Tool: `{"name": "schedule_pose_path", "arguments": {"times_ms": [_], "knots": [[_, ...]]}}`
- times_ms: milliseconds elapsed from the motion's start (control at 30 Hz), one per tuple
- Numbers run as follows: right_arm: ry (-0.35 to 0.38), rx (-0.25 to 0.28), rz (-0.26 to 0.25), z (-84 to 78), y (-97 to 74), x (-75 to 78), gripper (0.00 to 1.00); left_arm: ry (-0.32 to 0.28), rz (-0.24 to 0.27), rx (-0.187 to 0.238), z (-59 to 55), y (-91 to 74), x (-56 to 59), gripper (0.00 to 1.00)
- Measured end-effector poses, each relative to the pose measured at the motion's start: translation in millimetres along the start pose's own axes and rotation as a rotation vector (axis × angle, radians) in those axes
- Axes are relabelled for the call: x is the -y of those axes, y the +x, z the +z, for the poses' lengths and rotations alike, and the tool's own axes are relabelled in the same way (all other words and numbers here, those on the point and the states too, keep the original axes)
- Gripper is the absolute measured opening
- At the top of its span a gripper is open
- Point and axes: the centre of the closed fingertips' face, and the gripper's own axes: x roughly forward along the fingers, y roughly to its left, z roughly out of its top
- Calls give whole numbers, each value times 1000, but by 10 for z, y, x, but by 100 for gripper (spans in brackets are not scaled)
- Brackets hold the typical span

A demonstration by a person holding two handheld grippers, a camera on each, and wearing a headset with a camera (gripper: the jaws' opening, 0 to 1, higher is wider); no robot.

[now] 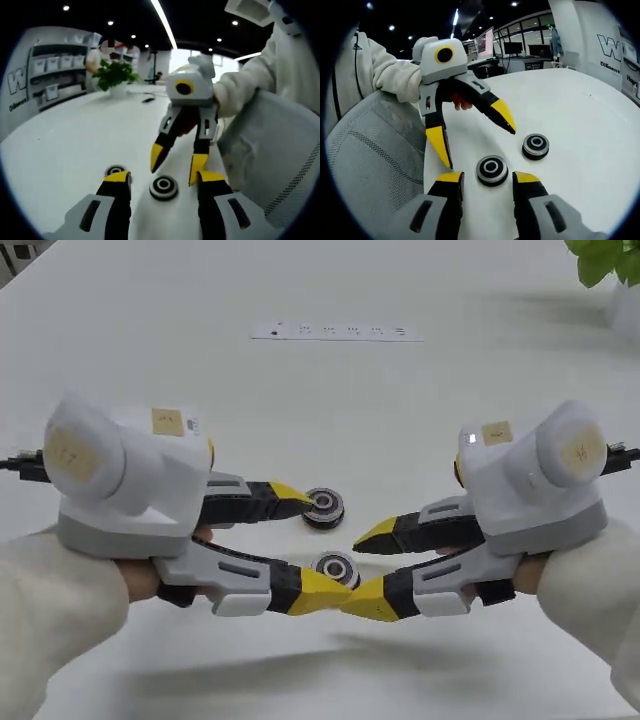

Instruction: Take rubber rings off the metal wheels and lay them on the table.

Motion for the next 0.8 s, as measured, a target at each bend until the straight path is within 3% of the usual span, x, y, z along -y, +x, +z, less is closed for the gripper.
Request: {"name": "schedule_pose_path", "arguments": {"times_ms": [233,433,600,800], "knots": [[10,-11,-7,-45,8,31,32,-25,-2,3,-45,55,12,43],[4,-31,-10,-96,33,34,28,4,0,-50,-156,98,37,34],[5,-24,-15,-82,20,48,26,-17,2,-36,-139,94,24,26],[5,-23,-13,-82,22,44,24,-47,4,-43,-167,121,23,25]]}}
